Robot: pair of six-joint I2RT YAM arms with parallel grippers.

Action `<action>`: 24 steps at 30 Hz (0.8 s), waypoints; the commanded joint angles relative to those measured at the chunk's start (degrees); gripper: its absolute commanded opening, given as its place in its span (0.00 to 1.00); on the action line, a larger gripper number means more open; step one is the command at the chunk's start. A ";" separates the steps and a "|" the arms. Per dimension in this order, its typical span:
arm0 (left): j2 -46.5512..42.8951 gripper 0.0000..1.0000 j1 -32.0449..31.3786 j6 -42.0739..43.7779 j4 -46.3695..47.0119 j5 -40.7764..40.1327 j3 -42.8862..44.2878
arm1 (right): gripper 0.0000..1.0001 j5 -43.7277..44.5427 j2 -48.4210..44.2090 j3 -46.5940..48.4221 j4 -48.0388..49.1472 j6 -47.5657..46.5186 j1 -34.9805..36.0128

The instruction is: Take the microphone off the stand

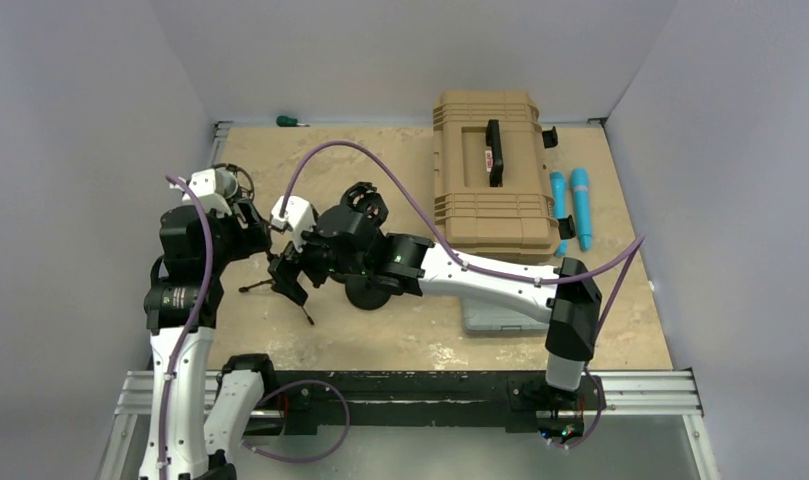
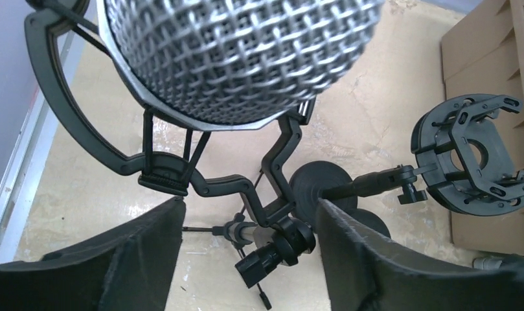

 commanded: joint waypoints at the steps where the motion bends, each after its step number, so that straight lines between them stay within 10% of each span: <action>1: -2.35 0.76 0.71 0.51 3.53 -0.82 -0.68 | 0.93 -4.06 -0.22 -0.91 7.89 -8.32 -0.65; 13: 0.72 0.87 0.78 -3.84 -10.94 -6.25 20.39 | 0.86 -16.16 -0.02 -3.75 14.38 -9.50 -7.38; 24: 5.16 0.87 0.82 -9.20 -1.01 -9.33 26.79 | 0.77 -16.40 6.38 3.11 5.92 -19.36 -7.36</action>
